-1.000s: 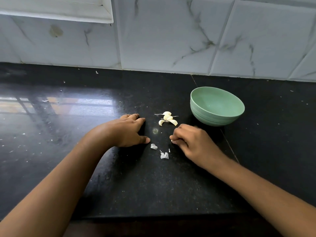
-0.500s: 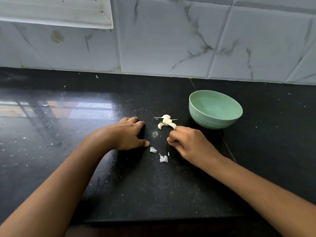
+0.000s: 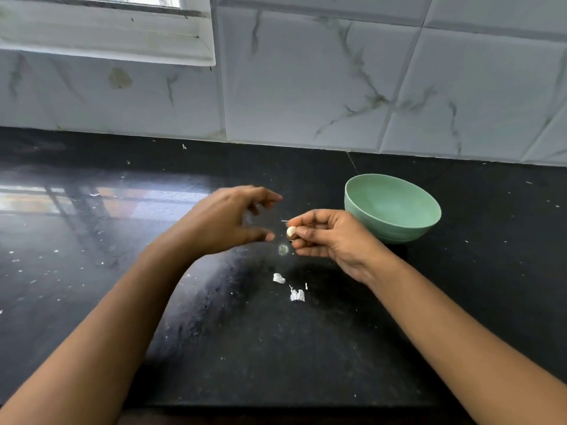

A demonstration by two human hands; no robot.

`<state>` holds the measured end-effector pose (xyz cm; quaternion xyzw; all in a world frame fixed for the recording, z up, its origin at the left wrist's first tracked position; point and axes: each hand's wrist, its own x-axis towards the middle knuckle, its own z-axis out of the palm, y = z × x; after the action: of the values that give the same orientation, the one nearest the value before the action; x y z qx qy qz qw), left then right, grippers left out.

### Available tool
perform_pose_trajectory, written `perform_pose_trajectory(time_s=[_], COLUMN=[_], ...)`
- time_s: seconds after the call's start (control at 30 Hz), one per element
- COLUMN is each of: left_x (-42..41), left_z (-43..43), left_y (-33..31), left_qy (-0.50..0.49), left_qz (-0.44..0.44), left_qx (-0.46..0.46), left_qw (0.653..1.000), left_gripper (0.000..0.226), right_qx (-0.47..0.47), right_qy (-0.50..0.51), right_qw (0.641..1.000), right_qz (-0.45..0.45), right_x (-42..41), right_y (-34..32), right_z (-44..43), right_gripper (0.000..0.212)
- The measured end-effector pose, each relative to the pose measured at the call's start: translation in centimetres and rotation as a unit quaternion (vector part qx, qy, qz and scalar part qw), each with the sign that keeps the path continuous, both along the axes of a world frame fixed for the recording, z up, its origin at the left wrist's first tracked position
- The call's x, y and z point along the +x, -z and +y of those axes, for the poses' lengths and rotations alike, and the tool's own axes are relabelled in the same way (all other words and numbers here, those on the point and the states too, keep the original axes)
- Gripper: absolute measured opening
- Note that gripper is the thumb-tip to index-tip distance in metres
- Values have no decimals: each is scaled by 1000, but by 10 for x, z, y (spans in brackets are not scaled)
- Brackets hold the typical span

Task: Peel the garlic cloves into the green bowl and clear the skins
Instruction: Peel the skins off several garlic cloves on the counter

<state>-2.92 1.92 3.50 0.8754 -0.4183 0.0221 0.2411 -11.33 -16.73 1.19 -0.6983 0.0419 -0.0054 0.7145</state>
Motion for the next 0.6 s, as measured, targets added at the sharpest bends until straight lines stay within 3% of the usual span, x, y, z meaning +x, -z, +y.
perform_pose_trajectory(time_s=[0.07, 0.17, 0.4, 0.6], left_x=[-2, -6, -7, -8], left_z=[1, -5, -21, -27], left_y=[-4, 2, 23, 31], left_qy=[48, 81, 85, 90], left_qz=[32, 33, 131, 131], left_qx=[-115, -122, -258, -300], left_qw=[992, 989, 953, 941], left_gripper=[42, 32, 27, 23], right_qx=[85, 142, 171, 176], right_qy=[-8, -7, -18, -27], right_qw=[996, 990, 985, 984], right_qz=[20, 13, 3, 15], right_x=[-1, 1, -2, -4], right_y=[4, 3, 0, -1], right_z=[2, 1, -6, -8], right_gripper=[15, 14, 9, 9])
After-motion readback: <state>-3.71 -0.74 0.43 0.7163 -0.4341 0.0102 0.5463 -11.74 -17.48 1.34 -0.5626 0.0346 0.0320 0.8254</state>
